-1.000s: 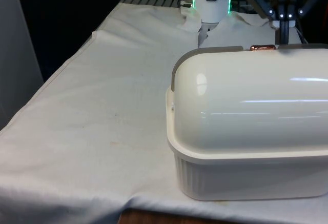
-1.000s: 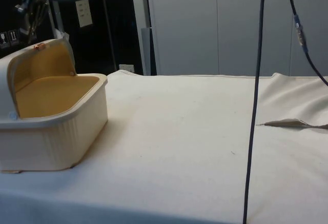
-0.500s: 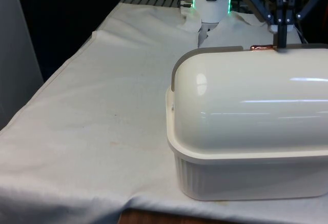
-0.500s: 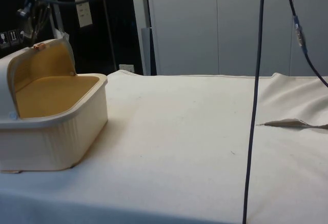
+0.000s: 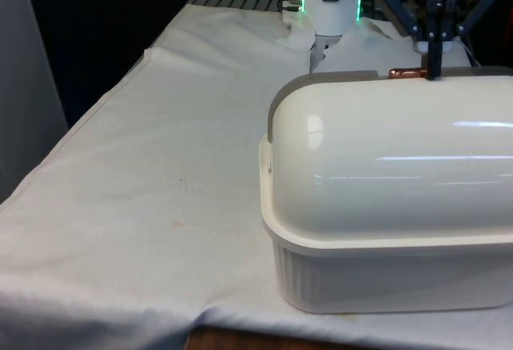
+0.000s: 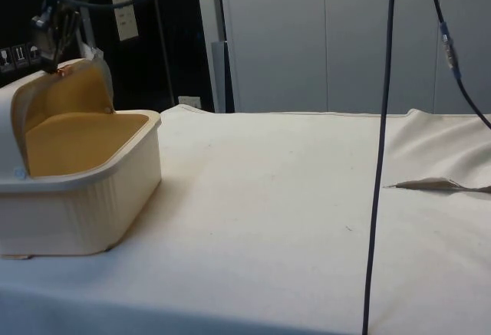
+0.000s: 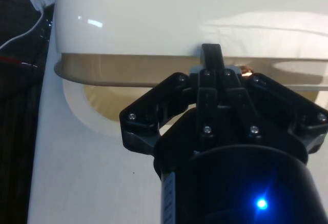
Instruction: Open the lid, then close it.
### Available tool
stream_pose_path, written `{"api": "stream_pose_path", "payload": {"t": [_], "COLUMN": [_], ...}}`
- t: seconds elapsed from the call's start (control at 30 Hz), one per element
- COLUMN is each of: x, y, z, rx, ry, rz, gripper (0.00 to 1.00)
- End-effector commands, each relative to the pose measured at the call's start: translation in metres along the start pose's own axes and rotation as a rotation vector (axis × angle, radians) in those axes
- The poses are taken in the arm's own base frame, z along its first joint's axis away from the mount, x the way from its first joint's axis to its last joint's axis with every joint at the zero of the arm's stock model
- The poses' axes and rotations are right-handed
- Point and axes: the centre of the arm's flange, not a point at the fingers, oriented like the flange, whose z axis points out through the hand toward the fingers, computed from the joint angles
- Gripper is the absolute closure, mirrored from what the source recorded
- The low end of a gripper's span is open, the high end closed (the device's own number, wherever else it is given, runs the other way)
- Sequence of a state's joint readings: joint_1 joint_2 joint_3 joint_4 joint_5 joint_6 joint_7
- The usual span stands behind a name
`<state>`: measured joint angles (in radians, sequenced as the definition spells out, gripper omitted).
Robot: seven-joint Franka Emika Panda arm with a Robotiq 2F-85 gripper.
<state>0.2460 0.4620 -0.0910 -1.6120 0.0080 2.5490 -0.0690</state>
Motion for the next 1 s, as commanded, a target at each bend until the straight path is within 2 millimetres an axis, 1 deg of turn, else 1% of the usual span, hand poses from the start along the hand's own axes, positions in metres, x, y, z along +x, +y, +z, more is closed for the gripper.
{"api": "stream_pose_path", "payload": {"t": [0.0,0.07,0.33,0.37,0.4,0.6,0.63,0.73,0.93,0.97], "x": [-0.002,-0.001,-0.007,-0.005,-0.008,-0.013,-0.011,-0.017,-0.022,-0.018], "y": [0.002,0.001,0.004,0.004,0.004,0.006,0.005,0.005,0.006,0.006], "z": [-0.001,0.000,-0.002,0.000,-0.002,-0.001,0.000,-0.001,-0.001,-0.002], "rx": [-0.004,-0.001,-0.003,0.000,-0.003,0.000,0.003,0.002,0.005,0.006], "ry": [-0.010,-0.006,-0.052,-0.047,-0.059,-0.100,-0.094,-0.124,-0.165,-0.156], "rz": [-0.002,0.001,-0.004,-0.001,-0.004,-0.004,-0.001,-0.005,-0.004,-0.001], "gripper": [1.00,1.00,1.00,1.00,1.00,1.00,1.00,1.00,1.00,1.00]}}
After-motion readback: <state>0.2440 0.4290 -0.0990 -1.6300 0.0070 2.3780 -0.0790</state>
